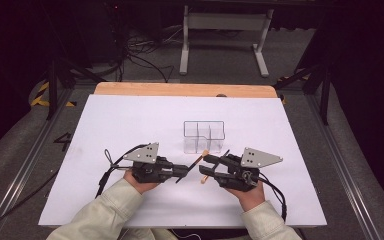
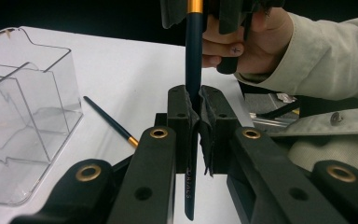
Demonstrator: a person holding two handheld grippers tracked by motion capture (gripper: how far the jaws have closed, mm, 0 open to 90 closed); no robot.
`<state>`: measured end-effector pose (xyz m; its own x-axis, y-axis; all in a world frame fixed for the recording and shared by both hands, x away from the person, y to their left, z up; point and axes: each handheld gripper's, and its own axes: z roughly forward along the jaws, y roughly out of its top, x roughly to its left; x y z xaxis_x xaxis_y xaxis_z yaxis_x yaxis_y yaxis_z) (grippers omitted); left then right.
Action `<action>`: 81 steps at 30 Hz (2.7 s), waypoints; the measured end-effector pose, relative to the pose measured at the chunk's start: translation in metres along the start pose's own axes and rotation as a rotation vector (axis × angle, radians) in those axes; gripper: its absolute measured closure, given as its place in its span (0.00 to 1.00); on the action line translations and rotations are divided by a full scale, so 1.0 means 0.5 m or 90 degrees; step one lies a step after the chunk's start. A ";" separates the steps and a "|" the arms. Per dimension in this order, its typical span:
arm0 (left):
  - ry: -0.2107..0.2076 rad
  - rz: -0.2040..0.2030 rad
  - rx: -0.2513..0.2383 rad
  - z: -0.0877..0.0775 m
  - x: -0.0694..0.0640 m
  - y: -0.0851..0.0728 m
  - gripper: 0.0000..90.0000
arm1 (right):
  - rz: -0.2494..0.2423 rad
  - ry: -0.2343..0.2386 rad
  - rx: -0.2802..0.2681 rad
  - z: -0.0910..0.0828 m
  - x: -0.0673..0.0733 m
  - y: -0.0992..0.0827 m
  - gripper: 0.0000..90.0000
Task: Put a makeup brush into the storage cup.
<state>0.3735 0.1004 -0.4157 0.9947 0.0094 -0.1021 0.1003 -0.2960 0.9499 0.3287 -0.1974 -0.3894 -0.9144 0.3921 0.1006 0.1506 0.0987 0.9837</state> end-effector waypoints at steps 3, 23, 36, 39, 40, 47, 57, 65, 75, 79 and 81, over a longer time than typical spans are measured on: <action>0.000 0.005 0.006 0.002 0.000 -0.001 0.92 | 0.000 0.004 0.006 0.008 0.002 0.001 0.70; -0.004 0.020 0.014 0.013 -0.008 -0.002 0.92 | 0.010 0.024 0.022 0.029 0.011 0.003 0.91; 0.008 0.017 0.005 0.009 -0.007 -0.001 0.78 | 0.010 0.035 0.013 0.028 0.013 0.010 0.93; 0.027 0.013 0.001 0.008 -0.011 0.000 0.71 | 0.005 0.031 0.017 0.028 0.015 0.013 0.93; 0.034 0.014 0.001 0.008 -0.012 0.000 0.60 | 0.002 0.027 0.021 0.028 0.016 0.016 0.93; 0.078 -0.002 -0.004 -0.001 -0.017 -0.006 0.36 | -0.011 -0.003 0.042 0.022 0.017 0.035 0.93; 0.113 -0.027 0.001 -0.010 -0.017 -0.013 0.28 | -0.010 -0.033 0.058 0.015 0.008 0.069 0.93; 0.134 -0.044 0.005 -0.013 -0.011 -0.017 0.15 | -0.024 -0.057 0.073 0.018 -0.003 0.109 0.93; 0.157 -0.062 0.008 -0.022 -0.008 -0.025 0.08 | -0.017 -0.072 0.081 0.020 -0.020 0.147 0.93; 0.160 -0.065 0.006 -0.025 -0.009 -0.027 0.08 | -0.018 -0.081 0.087 0.021 -0.026 0.163 0.93; 0.161 -0.067 0.008 -0.027 -0.010 -0.028 0.08 | -0.020 -0.087 0.091 0.024 -0.030 0.172 0.93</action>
<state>0.3676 0.1176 -0.4247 0.9530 0.2778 -0.1211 0.2042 -0.2932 0.9340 0.3600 -0.1841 -0.3081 -0.8616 0.5060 0.0396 0.1833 0.2375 0.9539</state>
